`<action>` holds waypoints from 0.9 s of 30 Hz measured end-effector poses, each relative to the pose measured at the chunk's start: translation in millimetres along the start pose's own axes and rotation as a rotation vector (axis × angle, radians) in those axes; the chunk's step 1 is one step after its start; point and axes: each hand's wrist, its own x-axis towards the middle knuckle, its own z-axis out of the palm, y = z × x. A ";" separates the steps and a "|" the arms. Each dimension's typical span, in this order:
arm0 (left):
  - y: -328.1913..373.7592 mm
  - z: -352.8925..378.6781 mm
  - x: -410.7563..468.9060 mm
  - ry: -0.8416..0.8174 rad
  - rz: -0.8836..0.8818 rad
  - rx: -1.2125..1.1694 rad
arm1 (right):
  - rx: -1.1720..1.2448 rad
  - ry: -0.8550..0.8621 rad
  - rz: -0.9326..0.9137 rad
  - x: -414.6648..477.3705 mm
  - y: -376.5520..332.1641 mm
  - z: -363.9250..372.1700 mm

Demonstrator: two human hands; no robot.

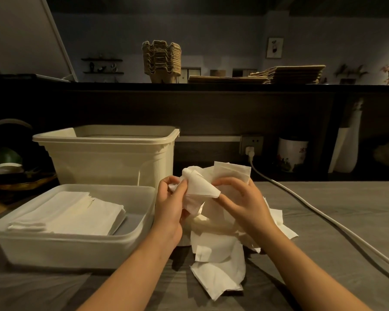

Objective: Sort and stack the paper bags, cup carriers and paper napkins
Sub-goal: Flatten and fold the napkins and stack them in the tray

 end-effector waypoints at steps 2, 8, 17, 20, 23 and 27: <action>-0.7 0.2 0.1 -0.001 0.017 0.032 | 0.041 0.050 0.011 1.2 1.2 -0.7; -2.3 0.9 1.5 -0.045 0.074 0.102 | 0.344 0.142 0.221 4.7 2.6 -2.5; -0.9 2.4 -8.2 -0.266 0.341 0.478 | 0.588 0.186 0.477 6.3 9.5 -6.9; -2.5 2.1 -9.2 -0.291 0.372 0.548 | 0.654 0.078 0.555 5.6 8.1 -3.3; -2.0 1.2 -7.6 -0.224 0.380 0.547 | 0.736 0.003 0.634 5.9 10.2 -2.7; -2.3 1.0 -9.1 -0.239 0.403 0.574 | 0.634 -0.007 0.486 2.0 4.1 0.0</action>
